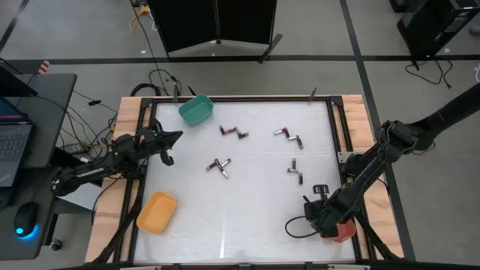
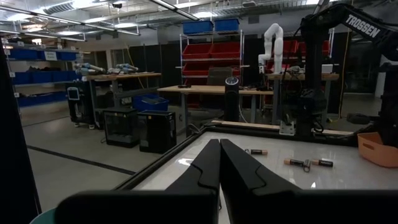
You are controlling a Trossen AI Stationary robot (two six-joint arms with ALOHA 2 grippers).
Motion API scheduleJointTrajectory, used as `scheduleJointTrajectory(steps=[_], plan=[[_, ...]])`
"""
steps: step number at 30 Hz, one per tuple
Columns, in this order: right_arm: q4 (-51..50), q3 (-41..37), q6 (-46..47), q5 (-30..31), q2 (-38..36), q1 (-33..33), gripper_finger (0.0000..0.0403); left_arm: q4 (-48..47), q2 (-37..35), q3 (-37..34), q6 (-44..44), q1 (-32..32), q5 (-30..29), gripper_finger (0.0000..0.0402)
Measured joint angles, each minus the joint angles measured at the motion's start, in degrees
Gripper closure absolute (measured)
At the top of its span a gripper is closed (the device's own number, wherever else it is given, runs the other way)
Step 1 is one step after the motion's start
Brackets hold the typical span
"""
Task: Sort batteries
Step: Adjust the orange bin, then put the silver battery into the yellow bin
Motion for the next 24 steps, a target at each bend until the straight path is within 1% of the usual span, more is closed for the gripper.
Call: scheduleJointTrajectory(steps=[6,12,15,18,21,24], plan=[[1.3,0.0,-0.3,0.0,0.0,0.0,0.0389,0.0,0.0,0.0,0.0,0.0,0.0,0.0387],[0.2,1.4,0.4,-0.5,0.0,0.0,0.0364,0.0,0.0,0.0,0.0,0.0,0.0,0.0387],[-3.2,3.4,1.6,-0.5,0.0,0.0,0.0357,0.0,0.0,0.0,0.0,0.0,0.0,0.0387],[-7.7,6.2,3.4,-0.7,0.0,0.0,0.0358,0.0,0.0,0.0,0.0,0.0,0.0,0.0387],[-13.3,9.8,5.9,-2.5,0.0,0.0,0.0370,0.0,0.0,0.0,0.0,0.0,0.0,0.0387],[-18.7,13.6,8.7,-3.7,-0.3,0.0,0.0391,0.0,0.0,0.0,0.0,0.0,0.0,0.0387]])
